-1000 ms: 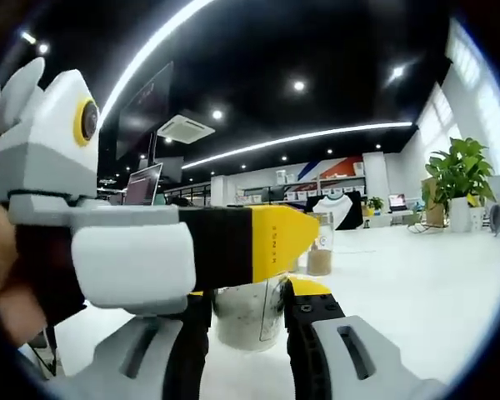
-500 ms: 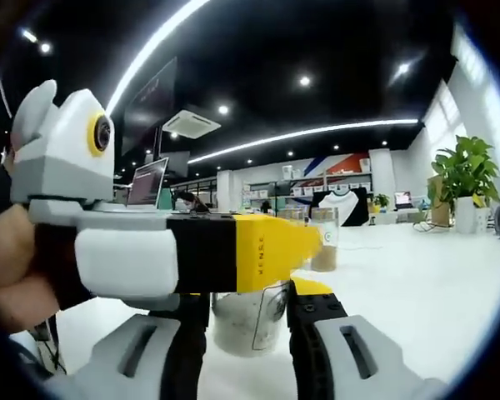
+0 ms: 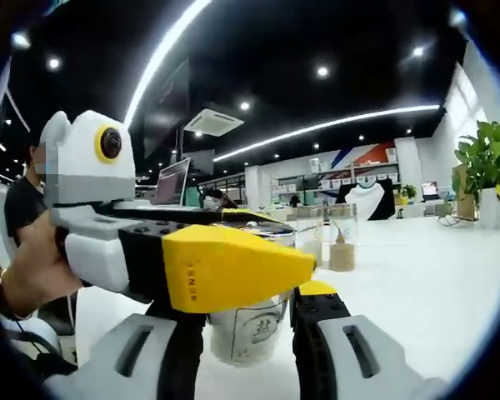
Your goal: Rotate the seasoning bottle until the label or dispensing opening points toward the visible target arrow and the bottle remains upright within the marked orientation range
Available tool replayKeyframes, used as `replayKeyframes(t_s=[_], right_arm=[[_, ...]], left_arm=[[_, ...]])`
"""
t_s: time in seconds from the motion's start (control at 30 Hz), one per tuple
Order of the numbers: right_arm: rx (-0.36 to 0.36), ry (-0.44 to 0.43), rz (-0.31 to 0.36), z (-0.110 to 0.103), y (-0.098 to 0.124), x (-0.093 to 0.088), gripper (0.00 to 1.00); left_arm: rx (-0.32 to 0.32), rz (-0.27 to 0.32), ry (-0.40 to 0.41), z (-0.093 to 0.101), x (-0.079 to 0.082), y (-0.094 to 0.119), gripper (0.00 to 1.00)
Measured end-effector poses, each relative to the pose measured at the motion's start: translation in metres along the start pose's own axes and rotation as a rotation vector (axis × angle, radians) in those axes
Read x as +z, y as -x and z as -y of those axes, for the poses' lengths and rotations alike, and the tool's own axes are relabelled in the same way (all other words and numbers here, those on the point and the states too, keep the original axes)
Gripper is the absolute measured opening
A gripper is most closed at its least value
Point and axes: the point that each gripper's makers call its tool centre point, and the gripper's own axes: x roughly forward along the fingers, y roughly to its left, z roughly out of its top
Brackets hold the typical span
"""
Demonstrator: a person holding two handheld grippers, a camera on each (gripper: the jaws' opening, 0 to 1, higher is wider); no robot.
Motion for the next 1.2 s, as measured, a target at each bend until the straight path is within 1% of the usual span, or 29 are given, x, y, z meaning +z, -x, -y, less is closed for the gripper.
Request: replayKeyframes(t_s=[0.1, 0.3, 0.37, 0.5, 0.6, 0.7, 0.8, 0.9, 0.97, 1.03, 1.2], right_arm=[[0.043, 0.003, -0.003, -0.001, 0.0, 0.002, 0.38], [0.11, 0.02, -0.023, -0.008, -0.001, 0.001, 0.37], [0.131, 0.014, -0.023, -0.01, 0.0, 0.001, 0.38], [0.2, 0.028, -0.034, -0.017, 0.002, -0.002, 0.38], [0.23, 0.021, -0.049, -0.021, 0.003, -0.004, 0.38], [0.263, 0.031, -0.055, -0.025, 0.004, -0.005, 0.38], [0.284, 0.036, -0.058, -0.026, 0.005, -0.004, 0.37], [0.296, 0.055, -0.061, -0.026, 0.006, -0.004, 0.36], [0.303, 0.05, -0.059, -0.027, 0.006, -0.003, 0.36], [0.306, 0.043, -0.055, -0.028, 0.006, -0.003, 0.35], [0.3, 0.058, -0.037, -0.027, 0.005, -0.001, 0.35]], left_arm=[[-0.04, 0.002, 0.013, 0.0, 0.0, 0.001, 0.35], [-0.099, -0.011, -0.004, 0.003, 0.0, 0.003, 0.35], [-0.133, -0.011, 0.009, 0.006, 0.0, 0.004, 0.35], [-0.169, -0.009, 0.035, 0.01, -0.002, 0.007, 0.35], [-0.197, -0.017, 0.028, 0.013, -0.004, 0.009, 0.35], [-0.221, -0.015, 0.041, 0.014, -0.004, 0.01, 0.35], [-0.237, -0.008, 0.051, 0.015, -0.003, 0.011, 0.35], [-0.244, -0.007, 0.044, 0.016, -0.002, 0.012, 0.35], [-0.249, -0.008, 0.042, 0.016, -0.002, 0.012, 0.35], [-0.254, -0.004, 0.045, 0.016, -0.001, 0.012, 0.35], [-0.257, 0.0, 0.048, 0.016, 0.0, 0.012, 0.35]])
